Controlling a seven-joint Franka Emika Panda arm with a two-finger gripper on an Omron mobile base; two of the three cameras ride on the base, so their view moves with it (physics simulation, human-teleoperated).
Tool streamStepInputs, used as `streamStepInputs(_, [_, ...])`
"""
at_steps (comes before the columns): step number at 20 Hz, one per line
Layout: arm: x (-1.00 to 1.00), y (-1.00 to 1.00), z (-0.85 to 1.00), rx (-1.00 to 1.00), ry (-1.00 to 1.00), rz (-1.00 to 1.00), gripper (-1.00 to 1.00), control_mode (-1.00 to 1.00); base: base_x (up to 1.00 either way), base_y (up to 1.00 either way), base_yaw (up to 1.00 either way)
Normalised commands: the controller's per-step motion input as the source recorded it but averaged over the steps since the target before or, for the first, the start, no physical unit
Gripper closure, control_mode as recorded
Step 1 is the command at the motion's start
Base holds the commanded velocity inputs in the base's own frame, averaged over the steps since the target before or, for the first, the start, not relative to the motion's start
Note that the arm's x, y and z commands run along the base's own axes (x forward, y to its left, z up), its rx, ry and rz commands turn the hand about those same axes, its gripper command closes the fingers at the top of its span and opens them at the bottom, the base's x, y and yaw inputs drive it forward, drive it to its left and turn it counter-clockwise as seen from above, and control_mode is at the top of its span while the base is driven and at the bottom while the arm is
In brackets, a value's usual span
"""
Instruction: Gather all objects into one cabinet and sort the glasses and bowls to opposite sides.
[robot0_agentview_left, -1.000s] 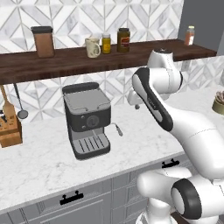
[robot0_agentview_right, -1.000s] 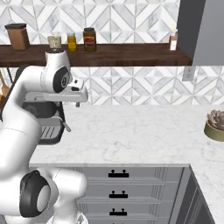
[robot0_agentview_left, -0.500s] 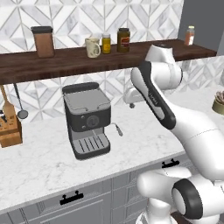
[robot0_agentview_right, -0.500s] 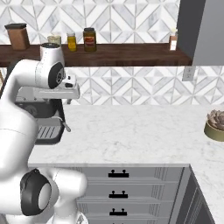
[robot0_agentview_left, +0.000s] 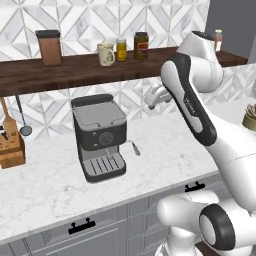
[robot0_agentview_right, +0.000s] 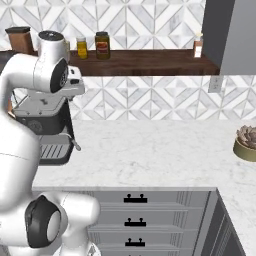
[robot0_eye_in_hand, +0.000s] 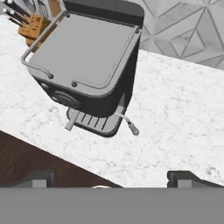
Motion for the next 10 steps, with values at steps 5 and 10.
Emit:
streamStepInputs(5, [-0.30, 0.06, 0.61, 0.02, -0.28, 0.05, -1.00, -1.00, 0.00, 0.00, 0.00])
streamStepInputs(10, [-0.19, 0.11, 0.35, 0.17, -0.14, -0.04, -1.00, -1.00, 0.00, 0.00, 0.00])
